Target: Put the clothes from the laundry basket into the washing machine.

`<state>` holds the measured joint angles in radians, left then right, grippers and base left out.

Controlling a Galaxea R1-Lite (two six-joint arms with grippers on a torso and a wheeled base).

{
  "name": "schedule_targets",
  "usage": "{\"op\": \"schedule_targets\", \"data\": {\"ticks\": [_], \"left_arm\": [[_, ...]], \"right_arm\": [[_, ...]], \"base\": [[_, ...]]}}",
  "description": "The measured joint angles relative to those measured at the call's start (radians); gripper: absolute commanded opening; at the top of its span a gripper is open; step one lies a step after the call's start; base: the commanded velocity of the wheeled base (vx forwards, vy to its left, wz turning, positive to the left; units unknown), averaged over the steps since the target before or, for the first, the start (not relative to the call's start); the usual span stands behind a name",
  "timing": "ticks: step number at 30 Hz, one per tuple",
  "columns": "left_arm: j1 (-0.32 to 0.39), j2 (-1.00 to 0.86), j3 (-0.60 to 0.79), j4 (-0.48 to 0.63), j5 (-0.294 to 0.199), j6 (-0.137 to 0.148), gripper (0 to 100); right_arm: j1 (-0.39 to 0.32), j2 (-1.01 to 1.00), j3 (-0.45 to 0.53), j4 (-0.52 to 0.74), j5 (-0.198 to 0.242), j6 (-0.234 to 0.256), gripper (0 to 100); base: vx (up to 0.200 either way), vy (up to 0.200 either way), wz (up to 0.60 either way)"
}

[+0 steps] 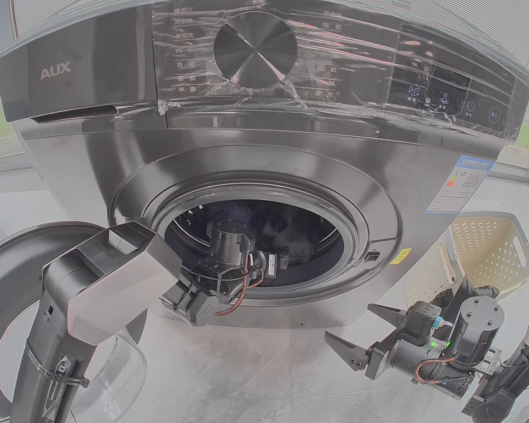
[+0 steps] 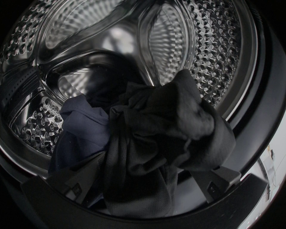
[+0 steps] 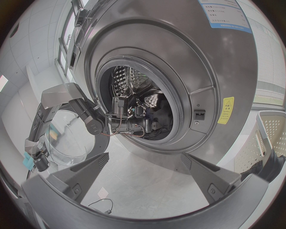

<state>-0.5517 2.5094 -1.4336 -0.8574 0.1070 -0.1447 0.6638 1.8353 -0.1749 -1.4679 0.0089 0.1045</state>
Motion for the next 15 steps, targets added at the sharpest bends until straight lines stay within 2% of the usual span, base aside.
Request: {"op": "schedule_targets", "data": {"ticks": [3,4,10,15], "left_arm": [[-0.003,-0.007,0.02,0.001,0.0,0.014,100],[-0.003,-0.006,0.023,0.0,0.0,0.016,0],[0.004,0.011,-0.016,0.003,0.005,0.018,0],[0.011,0.045,-0.136,0.003,0.058,0.014,0]], "right_arm": [[0.002,0.001,0.002,0.0,0.0,0.001,100],[0.003,0.001,0.003,0.0,0.0,0.001,100],[0.009,0.002,0.004,0.0,0.0,0.001,100],[0.009,0.002,0.004,0.0,0.0,0.001,100]], "base": [[0.0,0.0,0.0],[0.0,0.0,0.0],[0.0,0.0,0.0],[0.0,0.0,0.0]]}}
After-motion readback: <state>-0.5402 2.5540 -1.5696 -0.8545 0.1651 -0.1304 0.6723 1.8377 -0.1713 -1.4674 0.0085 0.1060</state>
